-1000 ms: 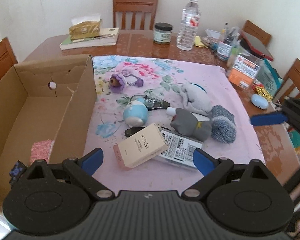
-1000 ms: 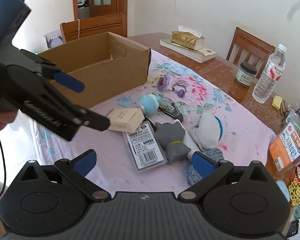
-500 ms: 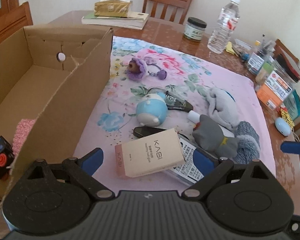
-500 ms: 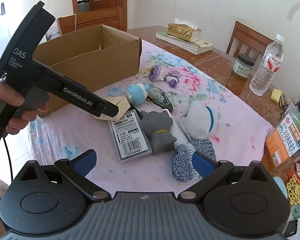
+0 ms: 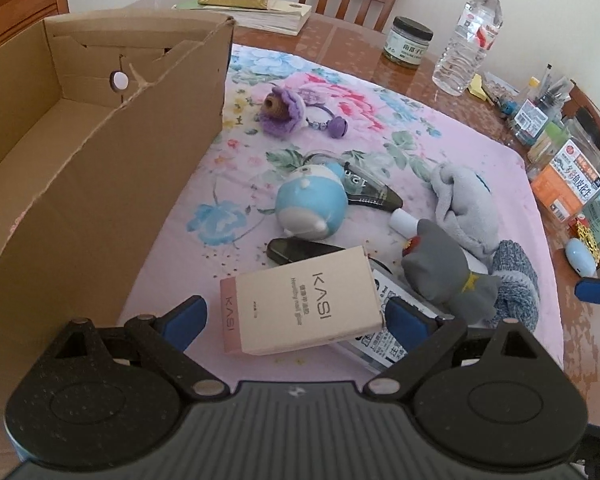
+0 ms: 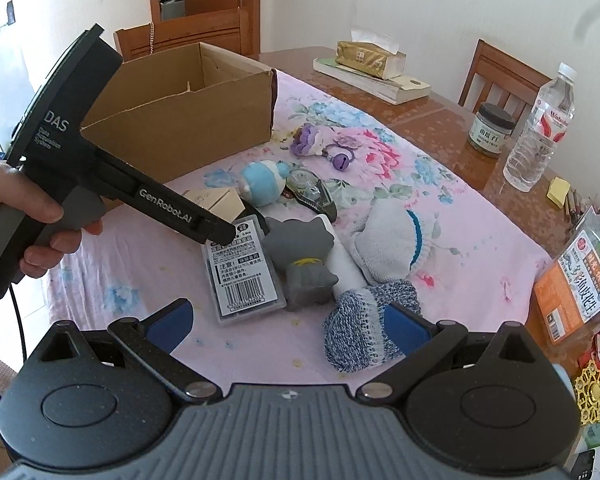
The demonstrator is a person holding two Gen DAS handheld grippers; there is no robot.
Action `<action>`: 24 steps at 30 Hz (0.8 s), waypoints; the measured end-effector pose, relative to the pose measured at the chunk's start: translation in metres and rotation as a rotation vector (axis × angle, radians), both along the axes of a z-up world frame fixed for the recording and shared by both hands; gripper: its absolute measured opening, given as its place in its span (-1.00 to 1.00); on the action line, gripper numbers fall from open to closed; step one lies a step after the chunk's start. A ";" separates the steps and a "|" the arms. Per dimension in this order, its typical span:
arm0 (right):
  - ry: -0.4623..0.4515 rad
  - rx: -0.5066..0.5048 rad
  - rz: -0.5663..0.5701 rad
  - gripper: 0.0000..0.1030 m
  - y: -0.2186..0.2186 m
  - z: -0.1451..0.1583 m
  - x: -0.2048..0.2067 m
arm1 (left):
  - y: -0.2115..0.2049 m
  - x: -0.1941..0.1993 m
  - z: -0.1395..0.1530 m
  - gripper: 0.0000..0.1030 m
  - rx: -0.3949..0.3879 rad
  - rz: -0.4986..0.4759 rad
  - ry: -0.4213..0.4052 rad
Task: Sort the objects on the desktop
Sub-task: 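Withdraw both tools from the box back toward the remaining items, then grasp the KASI box with the left tool while the right tool grasps the blue-grey sock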
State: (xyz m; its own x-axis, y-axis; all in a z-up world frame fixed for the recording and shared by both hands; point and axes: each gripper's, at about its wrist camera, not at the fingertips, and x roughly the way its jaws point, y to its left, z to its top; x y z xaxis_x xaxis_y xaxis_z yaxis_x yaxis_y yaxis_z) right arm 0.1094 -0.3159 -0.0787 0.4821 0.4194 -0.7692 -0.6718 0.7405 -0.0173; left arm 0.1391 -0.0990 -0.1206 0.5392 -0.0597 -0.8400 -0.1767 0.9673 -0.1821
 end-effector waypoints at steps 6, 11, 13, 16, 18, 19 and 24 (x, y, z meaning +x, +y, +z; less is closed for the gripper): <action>0.006 -0.005 0.007 1.00 -0.001 -0.004 0.003 | 0.003 0.003 -0.002 0.84 -0.026 0.015 -0.005; -0.007 -0.027 -0.004 1.00 -0.009 -0.009 0.014 | 0.005 0.002 -0.006 0.79 -0.034 0.023 0.010; 0.003 -0.025 -0.017 1.00 -0.014 -0.010 0.022 | 0.005 0.001 -0.006 0.72 -0.036 0.018 0.005; 0.025 -0.016 -0.033 1.00 -0.023 -0.014 0.034 | 0.004 0.001 -0.004 0.63 -0.041 0.008 -0.004; 0.039 -0.015 -0.040 1.00 -0.028 -0.018 0.041 | 0.002 0.002 -0.003 0.63 -0.022 0.007 -0.012; 0.047 -0.017 -0.040 1.00 -0.030 -0.021 0.044 | 0.001 0.001 -0.002 0.63 -0.011 0.007 -0.018; 0.087 -0.027 -0.045 1.00 -0.036 -0.034 0.057 | -0.003 0.000 0.004 0.63 0.013 -0.007 -0.034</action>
